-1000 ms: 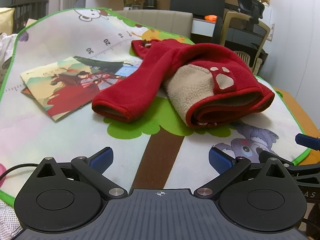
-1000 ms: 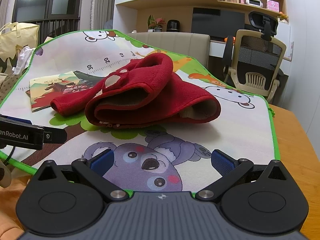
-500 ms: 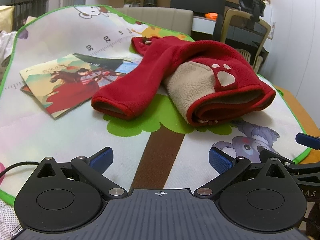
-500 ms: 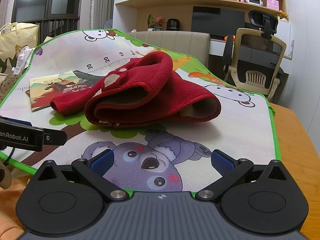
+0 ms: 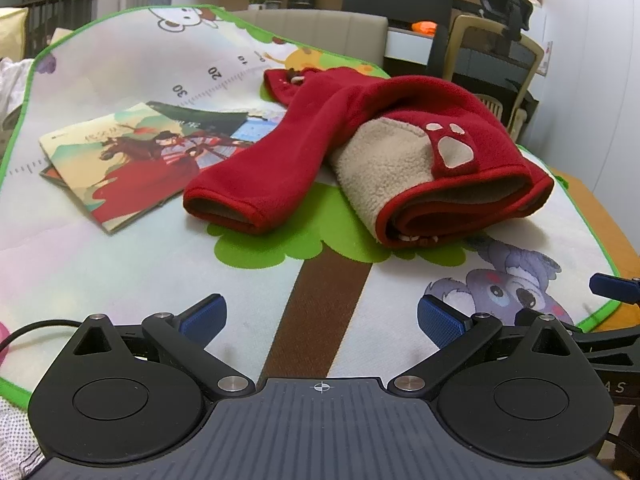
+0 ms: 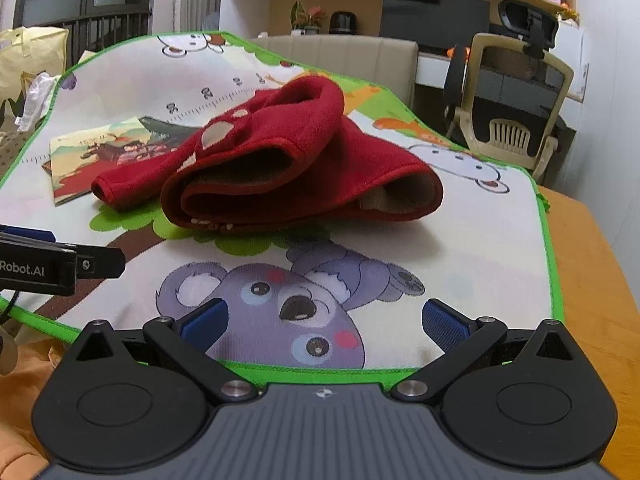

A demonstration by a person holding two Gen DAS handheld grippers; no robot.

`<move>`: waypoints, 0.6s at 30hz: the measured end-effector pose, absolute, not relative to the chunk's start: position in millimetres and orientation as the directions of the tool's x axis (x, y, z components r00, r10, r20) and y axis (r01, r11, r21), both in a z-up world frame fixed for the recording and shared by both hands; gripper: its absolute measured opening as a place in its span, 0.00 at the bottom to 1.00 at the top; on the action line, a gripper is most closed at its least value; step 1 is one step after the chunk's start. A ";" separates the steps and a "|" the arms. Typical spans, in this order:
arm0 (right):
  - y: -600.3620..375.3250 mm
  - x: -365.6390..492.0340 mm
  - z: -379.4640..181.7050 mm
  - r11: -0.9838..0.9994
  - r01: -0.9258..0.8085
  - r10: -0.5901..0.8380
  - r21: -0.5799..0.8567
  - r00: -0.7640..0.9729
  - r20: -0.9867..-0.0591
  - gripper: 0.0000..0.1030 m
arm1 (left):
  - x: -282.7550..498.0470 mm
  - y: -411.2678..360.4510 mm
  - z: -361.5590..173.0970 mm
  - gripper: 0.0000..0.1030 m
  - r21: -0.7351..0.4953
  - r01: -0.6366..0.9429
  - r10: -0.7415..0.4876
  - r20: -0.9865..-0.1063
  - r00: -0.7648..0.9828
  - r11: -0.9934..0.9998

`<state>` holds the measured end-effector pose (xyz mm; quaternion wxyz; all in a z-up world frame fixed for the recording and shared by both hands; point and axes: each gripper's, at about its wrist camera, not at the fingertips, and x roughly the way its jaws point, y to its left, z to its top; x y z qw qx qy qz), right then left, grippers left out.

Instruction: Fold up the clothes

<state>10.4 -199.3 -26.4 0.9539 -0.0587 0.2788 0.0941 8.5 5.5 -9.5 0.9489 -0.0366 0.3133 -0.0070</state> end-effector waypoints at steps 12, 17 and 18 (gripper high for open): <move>-194.2 13.0 -26.6 0.970 -0.228 0.144 -0.081 0.812 -0.565 1.00 | 12.6 4.5 -12.6 1.00 -0.065 -0.013 -0.030 -0.623 0.781 0.998; -190.3 14.1 -22.0 0.967 -0.230 0.128 -0.113 0.816 -0.564 1.00 | 12.7 5.5 -12.8 1.00 -0.060 -0.010 -0.030 -0.634 0.773 0.998; -189.1 14.1 -21.2 0.965 -0.233 0.126 -0.121 0.816 -0.563 1.00 | 13.1 5.7 -12.9 1.00 -0.061 -0.011 -0.031 -0.635 0.772 0.998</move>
